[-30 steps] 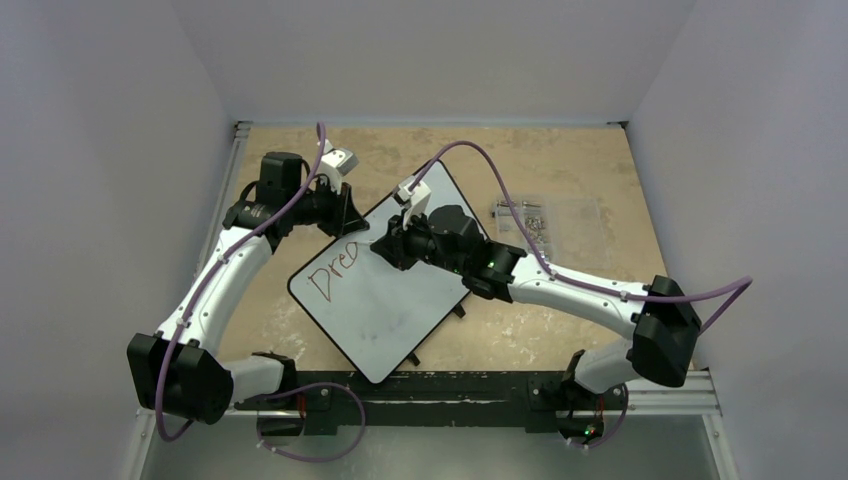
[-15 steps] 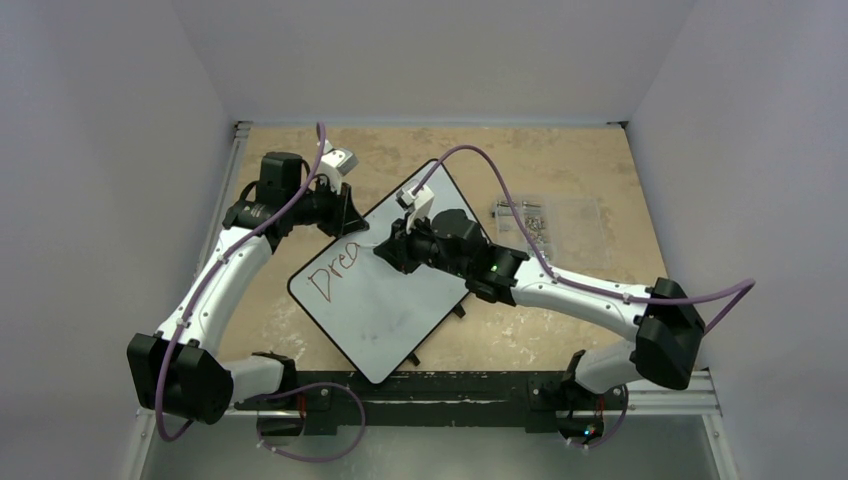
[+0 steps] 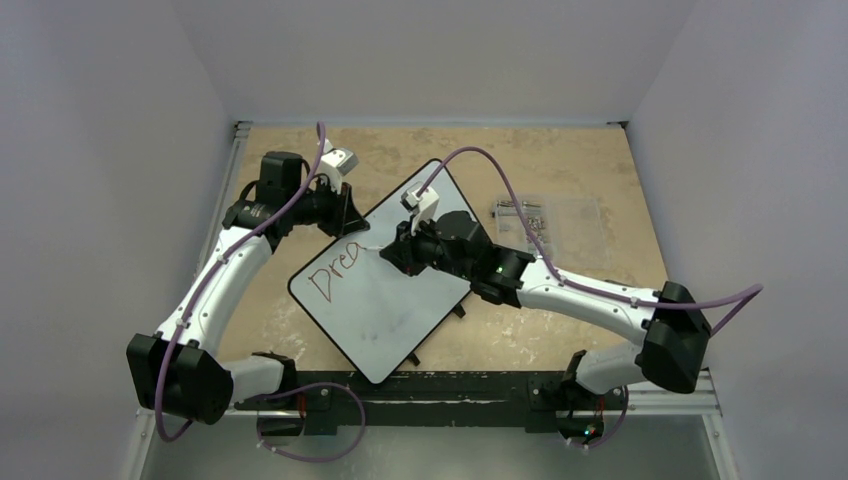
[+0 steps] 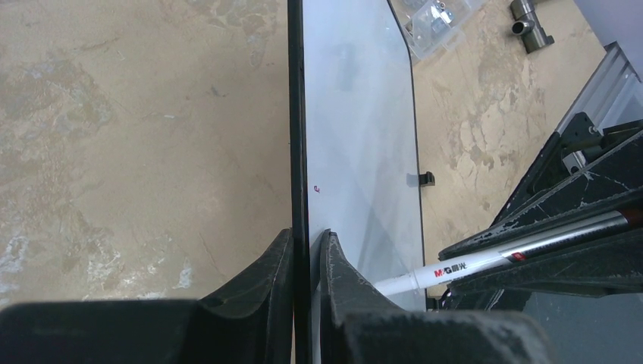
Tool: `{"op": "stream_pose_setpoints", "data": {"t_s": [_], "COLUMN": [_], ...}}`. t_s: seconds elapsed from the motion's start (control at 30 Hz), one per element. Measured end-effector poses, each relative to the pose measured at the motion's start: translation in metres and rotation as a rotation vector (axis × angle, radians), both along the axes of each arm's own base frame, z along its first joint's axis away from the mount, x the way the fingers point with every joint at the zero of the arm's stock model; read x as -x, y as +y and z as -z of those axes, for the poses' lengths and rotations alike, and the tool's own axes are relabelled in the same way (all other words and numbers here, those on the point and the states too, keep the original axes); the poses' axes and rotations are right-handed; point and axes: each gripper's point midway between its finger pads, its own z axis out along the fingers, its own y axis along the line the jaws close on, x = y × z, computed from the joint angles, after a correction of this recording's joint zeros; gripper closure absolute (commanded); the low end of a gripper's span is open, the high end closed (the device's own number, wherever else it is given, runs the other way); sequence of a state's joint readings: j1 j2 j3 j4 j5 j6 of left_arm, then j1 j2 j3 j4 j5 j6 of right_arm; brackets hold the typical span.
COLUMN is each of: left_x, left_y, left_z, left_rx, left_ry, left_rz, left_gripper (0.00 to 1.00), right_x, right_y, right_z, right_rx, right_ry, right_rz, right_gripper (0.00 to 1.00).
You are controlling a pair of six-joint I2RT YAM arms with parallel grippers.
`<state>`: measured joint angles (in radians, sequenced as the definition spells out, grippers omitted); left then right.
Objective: Write a sentence on the whiteboard
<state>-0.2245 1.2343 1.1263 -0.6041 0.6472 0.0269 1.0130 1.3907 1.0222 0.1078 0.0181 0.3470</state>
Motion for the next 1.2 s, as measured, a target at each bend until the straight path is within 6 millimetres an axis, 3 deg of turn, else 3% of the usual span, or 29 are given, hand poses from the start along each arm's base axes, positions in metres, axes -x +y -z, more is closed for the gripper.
{"op": "stream_pose_setpoints", "data": {"t_s": [0.33, 0.53, 0.83, 1.2], "left_x": [0.001, 0.001, 0.001, 0.001], "left_y": [-0.002, -0.002, -0.002, -0.002], "left_z": [-0.002, -0.002, -0.002, -0.002], "left_rx": [0.004, 0.005, 0.004, 0.005], "left_ry": [0.0, 0.0, -0.001, -0.001], "left_rz": [0.008, 0.008, 0.008, 0.009], "left_gripper": [1.0, 1.0, 1.0, 1.0], "right_x": [-0.003, -0.007, -0.015, -0.019], "right_y": [-0.015, -0.01, 0.001, 0.001], "right_z": [-0.014, -0.022, -0.016, -0.02], "right_rx": [-0.002, -0.011, 0.007, 0.008], "right_ry": [-0.018, -0.029, -0.024, -0.039], "right_rz": [0.048, 0.048, 0.047, 0.048], "right_gripper": [1.0, 1.0, 1.0, 1.0]}}
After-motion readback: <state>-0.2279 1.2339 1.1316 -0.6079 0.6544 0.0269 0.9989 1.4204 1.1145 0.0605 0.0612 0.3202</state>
